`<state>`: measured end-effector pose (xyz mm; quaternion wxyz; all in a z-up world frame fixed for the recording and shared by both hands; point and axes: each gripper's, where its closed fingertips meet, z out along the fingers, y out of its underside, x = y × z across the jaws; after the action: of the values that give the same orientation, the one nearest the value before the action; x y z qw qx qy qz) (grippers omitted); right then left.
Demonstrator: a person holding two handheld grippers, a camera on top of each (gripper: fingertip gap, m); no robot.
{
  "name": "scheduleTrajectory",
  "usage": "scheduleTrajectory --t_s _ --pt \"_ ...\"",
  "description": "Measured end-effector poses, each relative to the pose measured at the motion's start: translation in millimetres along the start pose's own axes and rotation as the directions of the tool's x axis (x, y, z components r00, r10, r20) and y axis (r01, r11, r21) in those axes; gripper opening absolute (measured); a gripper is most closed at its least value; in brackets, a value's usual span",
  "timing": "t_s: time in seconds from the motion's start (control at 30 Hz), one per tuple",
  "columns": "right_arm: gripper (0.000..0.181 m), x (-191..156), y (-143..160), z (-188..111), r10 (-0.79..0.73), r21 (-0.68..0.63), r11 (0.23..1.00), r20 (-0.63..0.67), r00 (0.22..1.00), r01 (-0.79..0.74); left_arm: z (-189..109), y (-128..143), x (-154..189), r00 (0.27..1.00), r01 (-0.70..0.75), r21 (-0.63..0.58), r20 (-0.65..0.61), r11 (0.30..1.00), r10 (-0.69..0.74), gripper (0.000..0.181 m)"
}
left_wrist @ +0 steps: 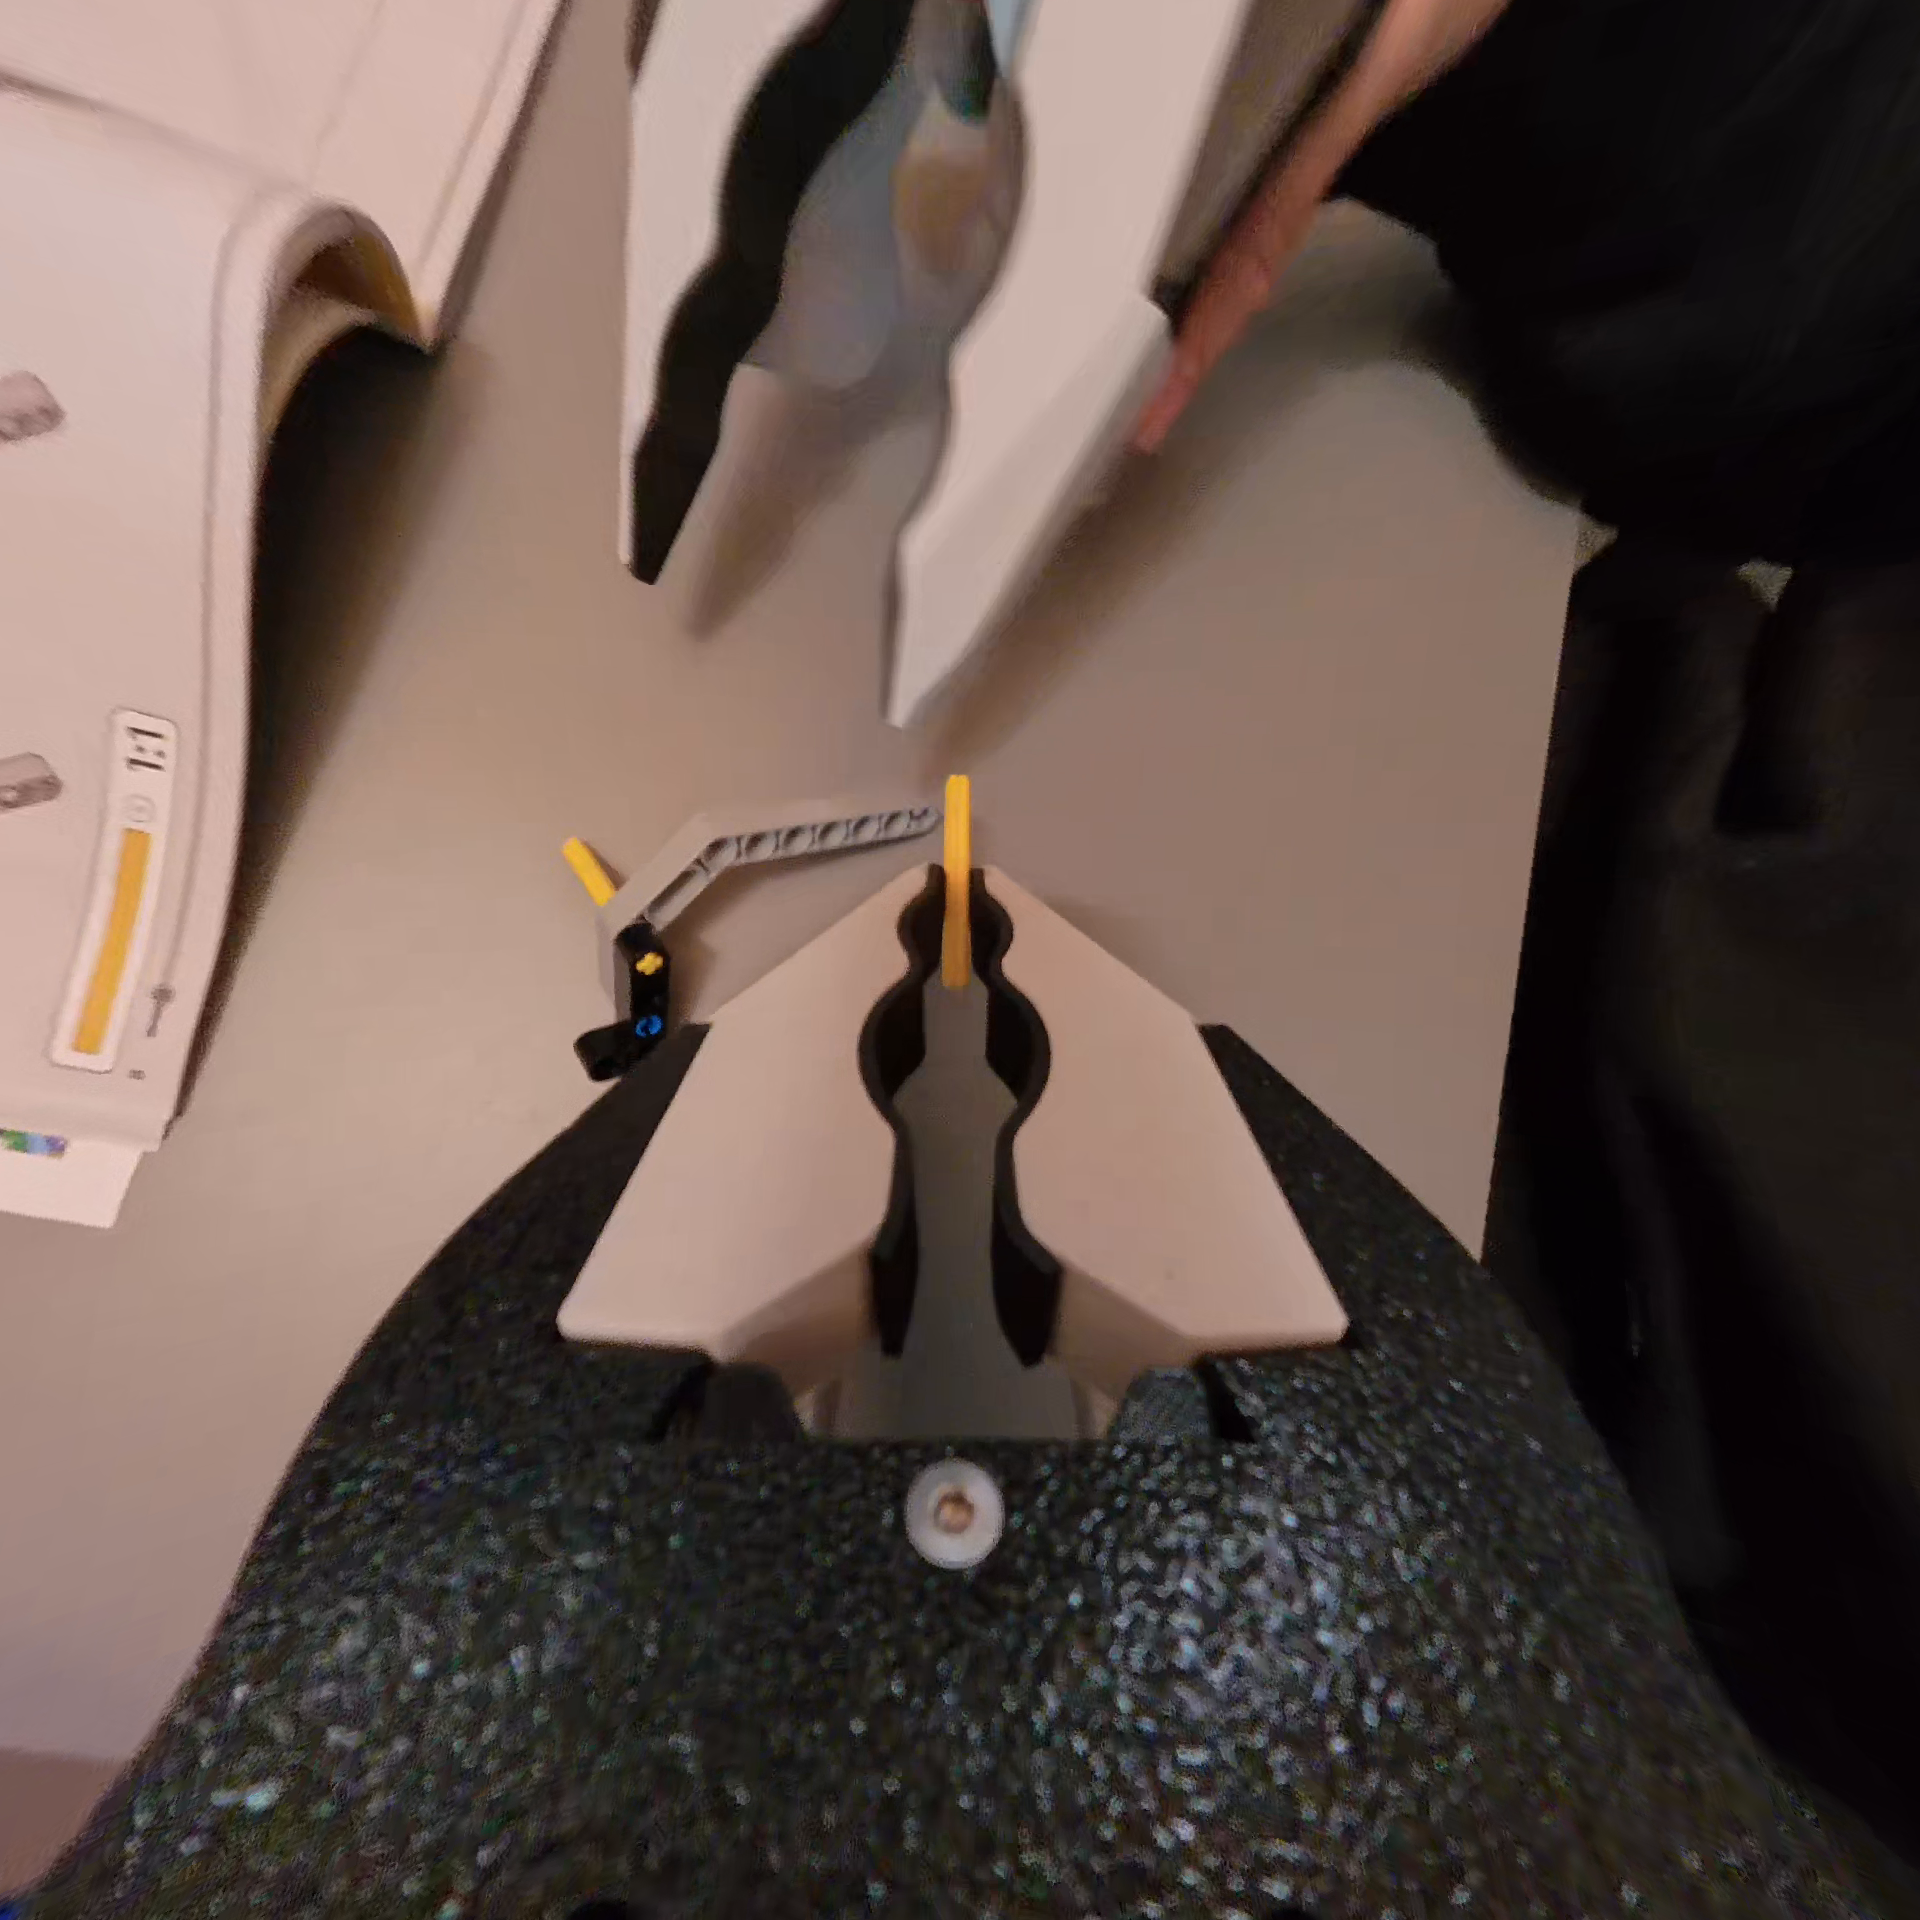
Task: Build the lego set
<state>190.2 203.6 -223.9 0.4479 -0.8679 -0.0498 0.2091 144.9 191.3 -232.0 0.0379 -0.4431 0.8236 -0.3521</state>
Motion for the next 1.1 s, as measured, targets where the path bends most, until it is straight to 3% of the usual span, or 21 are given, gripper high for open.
scheduleTrajectory --t_s 0.03,0.07,0.13,0.23,0.33,0.43,0.47,0.53,0.6,0.73,0.83,1.0,1.1 --pt "0.054 -7.7 -2.4 -3.7 -0.132 0.006 0.991 -0.019 0.991 0.132 -3.2 -4.9 0.7 1.0 0.008 0.032 0.013 0.999 -0.008 0.001" --pt "0.048 -17.2 -3.6 -6.5 -0.274 0.013 0.961 -0.039 0.961 0.275 -5.7 -8.0 3.5 1.0 0.018 0.058 0.014 0.998 -0.019 0.001" --pt "0.039 -31.2 -1.3 -7.8 -0.551 -0.006 0.833 -0.098 0.829 0.553 -9.0 -11.2 9.1 0.999 0.04 0.109 0.021 0.993 -0.043 0.001" --pt "0.027 -44.8 1.0 -3.2 -0.787 -0.048 0.611 -0.14 0.601 0.79 -8.9 -7.9 17.3 0.997 0.071 0.164 0.024 0.984 -0.076 0.002" --pt "0.021 -59.2 4.8 3.5 -0.904 -0.043 0.414 -0.133 0.406 0.909 -7.3 2.9 18.1 0.992 0.106 0.169 0.048 0.98 -0.116 0.002" --pt "0.02 -56.9 9.1 12.1 -0.96 -0.154 0.257 -0.158 0.233 0.954 -8.0 7.0 21.9 0.987 0.139 0.19 0.053 0.972 -0.151 0.002" --pt "0.02 -56.9 9.3 15.0 -0.969 -0.187 0.212 -0.169 0.181 0.959 -8.1 6.3 24.3 0.986 0.147 0.201 0.048 0.968 -0.159 0.002" --pt "0.003 -61.5 9.1 19.9 -0.978 -0.218 0.121 -0.191 0.08 0.968 -8.5 4.0 25.9 0.982 0.166 0.223 0.054 0.961 -0.182 0.002" --pt "0.001 -59.5 7.9 21.3 -0.978 -0.277 0.068 -0.211 0.009 0.959 -8.7 3.8 25.2 0.977 0.177 0.229 0.078 0.957 -0.199 0.002" --pt "0.001 -59.2 2.2 16.6 -0.963 -0.284 0.09 -0.269 0.011 0.955 -12.8 -2.7 25.6 0.971 0.185 0.293 0.091 0.938 -0.22 0.002" --pt "0.001 -58.4 -4.1 10.6 -0.94 -0.222 0.199 -0.319 0.122 0.954 -17.8 -10.1 25.3 0.971 0.167 0.363 0.1 0.917 -0.217 0.003" --pt "0.001 -47.1 -3.1 4.5 -0.893 -0.148 0.364 -0.336 0.299 0.919 -24.7 -5.6 20.8 0.955 0.082 0.448 0.221 0.89 -0.199 0.014" --pt "0.001 -53.7 -5.6 1.2 -0.858 -0.054 0.432 -0.331 0.392 0.9 -26.6 -6.3 28.8 0.949 0.017 0.502 0.264 0.865 -0.172 0.018"
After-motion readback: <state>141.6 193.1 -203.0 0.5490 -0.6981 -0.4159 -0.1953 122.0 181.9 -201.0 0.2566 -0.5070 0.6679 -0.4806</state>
